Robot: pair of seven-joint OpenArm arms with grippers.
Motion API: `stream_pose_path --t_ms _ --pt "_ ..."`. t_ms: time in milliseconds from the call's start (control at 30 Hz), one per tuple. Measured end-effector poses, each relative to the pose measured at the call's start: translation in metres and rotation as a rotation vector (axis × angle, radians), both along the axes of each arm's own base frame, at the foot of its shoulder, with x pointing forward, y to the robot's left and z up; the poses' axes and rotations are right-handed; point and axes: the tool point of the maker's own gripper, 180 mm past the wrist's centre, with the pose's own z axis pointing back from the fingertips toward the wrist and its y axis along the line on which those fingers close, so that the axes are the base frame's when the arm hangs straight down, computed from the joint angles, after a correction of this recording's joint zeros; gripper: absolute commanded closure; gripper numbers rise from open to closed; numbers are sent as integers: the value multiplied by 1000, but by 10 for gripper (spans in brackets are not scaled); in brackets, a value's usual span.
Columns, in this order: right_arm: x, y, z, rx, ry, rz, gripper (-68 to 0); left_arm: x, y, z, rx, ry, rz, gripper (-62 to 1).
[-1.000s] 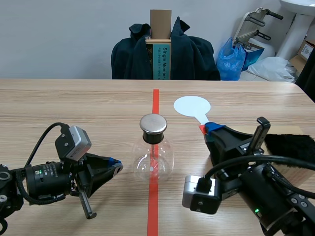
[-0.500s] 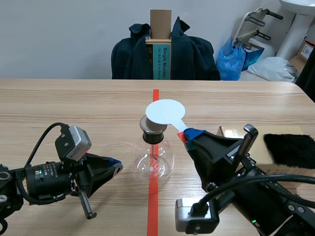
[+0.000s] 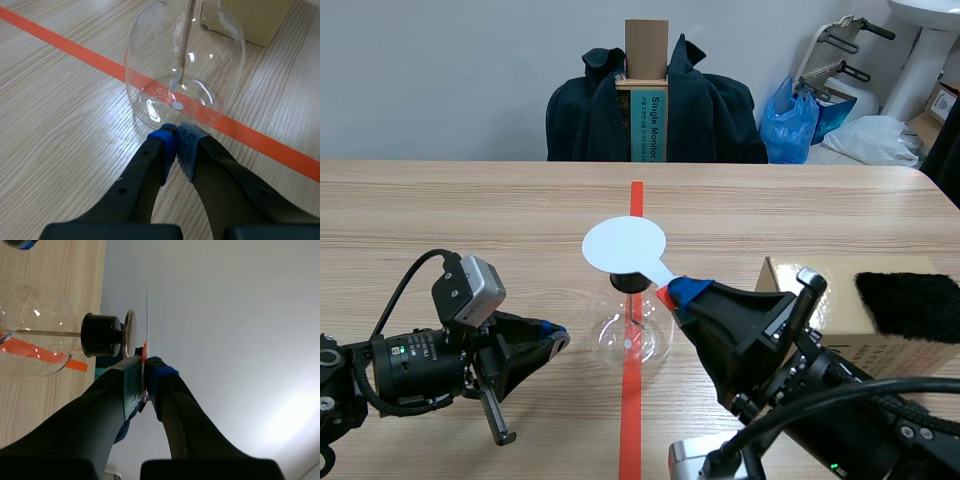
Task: Do the electroscope experiment.
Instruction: 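Move the plate toward and away from the electroscope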
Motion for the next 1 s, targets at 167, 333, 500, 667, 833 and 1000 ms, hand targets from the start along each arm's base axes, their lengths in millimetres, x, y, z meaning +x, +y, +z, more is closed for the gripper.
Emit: stream_pose_path --t_ms 167,333,500,667,833,1000 --pt "0 0 0 0 0 3 -8 0 0 0 0 0 0 -27" --pt "2 -1 0 -1 3 -12 -8 0 0 0 0 0 0 -27" --pt "10 -8 0 3 3 -71 -8 0 0 0 0 0 0 -27" --pt "22 -21 0 7 3 -170 -8 0 0 0 1 0 0 -27" --pt "34 -37 1 12 2 -278 -8 0 0 0 1 0 0 -27" --pt "45 -55 2 18 1 -394 -8 0 0 0 1 0 0 -27"
